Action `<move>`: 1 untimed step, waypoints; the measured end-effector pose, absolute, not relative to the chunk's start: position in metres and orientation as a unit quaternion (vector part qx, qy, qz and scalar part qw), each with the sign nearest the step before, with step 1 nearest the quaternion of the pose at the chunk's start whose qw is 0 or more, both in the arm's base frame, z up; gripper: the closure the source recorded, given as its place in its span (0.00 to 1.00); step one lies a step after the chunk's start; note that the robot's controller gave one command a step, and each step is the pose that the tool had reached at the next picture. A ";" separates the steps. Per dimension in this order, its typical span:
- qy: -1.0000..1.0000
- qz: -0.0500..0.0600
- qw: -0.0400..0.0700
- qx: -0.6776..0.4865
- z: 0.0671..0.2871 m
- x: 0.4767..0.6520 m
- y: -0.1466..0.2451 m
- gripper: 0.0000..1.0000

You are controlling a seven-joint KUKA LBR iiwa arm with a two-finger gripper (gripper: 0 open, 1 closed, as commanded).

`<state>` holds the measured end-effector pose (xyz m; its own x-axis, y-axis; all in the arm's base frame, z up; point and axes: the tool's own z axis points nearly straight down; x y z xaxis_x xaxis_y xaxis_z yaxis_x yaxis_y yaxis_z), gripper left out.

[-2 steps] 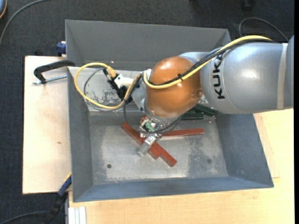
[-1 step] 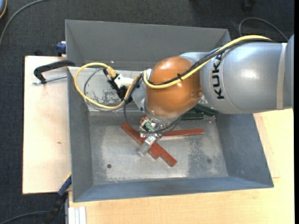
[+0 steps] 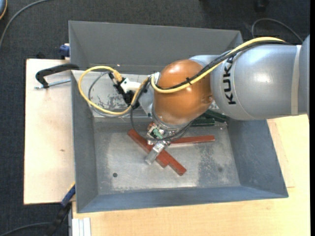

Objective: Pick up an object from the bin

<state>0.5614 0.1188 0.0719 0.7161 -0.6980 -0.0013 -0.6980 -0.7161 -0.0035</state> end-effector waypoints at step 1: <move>0.377 0.000 0.002 -0.926 0.072 0.561 0.119 1.00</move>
Offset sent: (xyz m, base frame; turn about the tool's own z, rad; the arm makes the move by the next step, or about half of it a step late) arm 0.0000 0.0000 0.0000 0.0000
